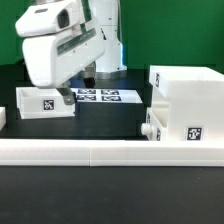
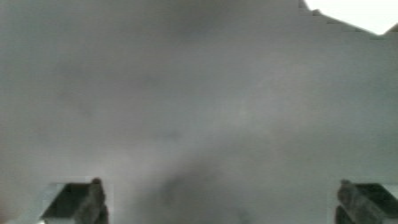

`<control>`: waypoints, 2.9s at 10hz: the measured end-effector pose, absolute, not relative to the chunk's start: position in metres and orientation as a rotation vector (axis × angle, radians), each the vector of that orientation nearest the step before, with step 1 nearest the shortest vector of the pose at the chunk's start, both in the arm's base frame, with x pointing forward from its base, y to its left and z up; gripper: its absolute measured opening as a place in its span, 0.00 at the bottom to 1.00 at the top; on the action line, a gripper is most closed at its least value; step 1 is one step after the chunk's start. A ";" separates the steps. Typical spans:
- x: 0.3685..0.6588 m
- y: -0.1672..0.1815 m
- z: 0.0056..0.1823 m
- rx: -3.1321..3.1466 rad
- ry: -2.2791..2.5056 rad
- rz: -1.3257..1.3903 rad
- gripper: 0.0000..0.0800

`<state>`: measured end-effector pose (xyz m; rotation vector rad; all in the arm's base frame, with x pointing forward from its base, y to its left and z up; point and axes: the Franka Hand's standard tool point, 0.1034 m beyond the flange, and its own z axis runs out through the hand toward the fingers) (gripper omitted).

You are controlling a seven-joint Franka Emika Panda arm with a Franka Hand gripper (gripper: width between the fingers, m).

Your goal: Assemble drawer

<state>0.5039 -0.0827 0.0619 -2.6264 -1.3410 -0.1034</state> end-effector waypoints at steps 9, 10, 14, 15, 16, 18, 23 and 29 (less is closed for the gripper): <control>0.464 -0.099 0.071 -2.893 -0.589 -0.017 0.81; 0.465 -0.099 0.071 -2.907 -0.528 -0.009 0.81; 0.445 -0.100 0.054 -3.019 -0.649 -0.115 0.81; 0.437 -0.102 0.049 -3.040 -0.644 -0.162 0.81; 0.426 -0.103 0.040 -3.053 -0.621 -0.191 0.81; 0.420 -0.107 0.033 -3.048 -0.598 -0.171 0.81; 0.415 -0.108 0.028 -3.053 -0.593 -0.181 0.81; 0.393 -0.095 0.005 -3.069 -0.611 -0.269 0.81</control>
Offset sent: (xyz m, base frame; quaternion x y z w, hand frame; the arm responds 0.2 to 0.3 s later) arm -0.0438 -0.0176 0.0120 -0.0123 -0.0032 0.1966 0.9804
